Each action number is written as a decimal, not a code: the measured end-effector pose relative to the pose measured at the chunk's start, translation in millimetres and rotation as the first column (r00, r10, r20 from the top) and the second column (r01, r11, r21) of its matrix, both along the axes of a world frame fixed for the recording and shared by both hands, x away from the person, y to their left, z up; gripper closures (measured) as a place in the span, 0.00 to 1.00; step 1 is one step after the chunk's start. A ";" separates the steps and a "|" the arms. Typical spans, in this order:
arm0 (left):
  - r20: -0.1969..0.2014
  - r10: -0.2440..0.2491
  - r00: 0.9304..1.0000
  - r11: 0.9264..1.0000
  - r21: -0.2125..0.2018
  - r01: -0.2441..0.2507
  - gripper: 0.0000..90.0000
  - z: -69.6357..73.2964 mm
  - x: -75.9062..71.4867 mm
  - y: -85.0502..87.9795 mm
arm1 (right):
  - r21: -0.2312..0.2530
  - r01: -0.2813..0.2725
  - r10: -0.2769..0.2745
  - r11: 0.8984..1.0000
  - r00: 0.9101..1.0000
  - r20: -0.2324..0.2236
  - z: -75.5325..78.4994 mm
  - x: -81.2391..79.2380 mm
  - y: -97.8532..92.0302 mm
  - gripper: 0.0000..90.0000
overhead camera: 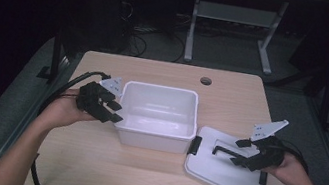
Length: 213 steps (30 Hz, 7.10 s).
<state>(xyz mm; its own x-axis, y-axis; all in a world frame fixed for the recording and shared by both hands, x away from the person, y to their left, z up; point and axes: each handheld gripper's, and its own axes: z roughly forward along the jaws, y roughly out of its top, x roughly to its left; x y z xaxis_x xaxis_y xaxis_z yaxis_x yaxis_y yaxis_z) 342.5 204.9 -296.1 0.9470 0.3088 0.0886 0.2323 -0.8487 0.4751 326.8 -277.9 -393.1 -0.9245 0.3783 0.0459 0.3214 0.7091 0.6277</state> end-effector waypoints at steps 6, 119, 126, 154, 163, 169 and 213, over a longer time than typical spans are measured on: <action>0.004 -0.010 1.000 1.000 -0.003 0.010 0.63 2.4 -6.8 3.7 | 0.006 0.004 -0.004 1.000 1.000 0.001 1.3 -0.6 -0.5 0.36; -0.022 0.091 0.996 0.992 -0.090 -0.093 0.35 -119.9 -84.0 55.4 | -0.136 -0.052 0.049 0.989 0.998 -0.026 -17.1 11.3 20.9 0.89; -0.022 0.088 0.996 0.990 -0.106 -0.090 0.35 -124.9 -86.0 53.4 | -0.134 -0.067 0.066 0.989 0.998 -0.015 -17.6 10.8 20.6 0.93; -0.004 0.115 0.993 0.985 -0.128 -0.115 0.34 -135.3 -86.3 54.0 | -0.128 -0.072 0.073 0.989 0.997 0.006 -11.6 7.0 17.7 0.93; -0.008 0.117 0.993 0.986 -0.122 -0.117 0.34 -141.2 -88.0 53.4 | -0.119 -0.070 0.073 0.990 0.997 0.020 -3.1 4.9 12.3 0.93; 0.000 0.121 0.993 0.986 -0.117 -0.120 0.34 -140.7 -87.4 54.2 | -0.127 -0.065 0.070 0.990 0.997 0.033 5.4 3.0 6.3 0.93; 0.013 0.129 0.991 0.982 -0.141 -0.126 0.33 -137.0 -88.5 60.1 | -0.147 -0.070 0.086 0.987 0.991 0.105 63.0 -6.4 -7.9 0.93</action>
<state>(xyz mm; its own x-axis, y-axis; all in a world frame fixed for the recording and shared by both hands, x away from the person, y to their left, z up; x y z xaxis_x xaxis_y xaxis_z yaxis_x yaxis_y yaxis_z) 254.0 265.0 -433.1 0.8972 0.4380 0.0565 0.3227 -0.7375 0.5933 320.3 -285.9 -330.1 -0.9479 0.3000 -0.1072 0.1959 0.8140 0.5468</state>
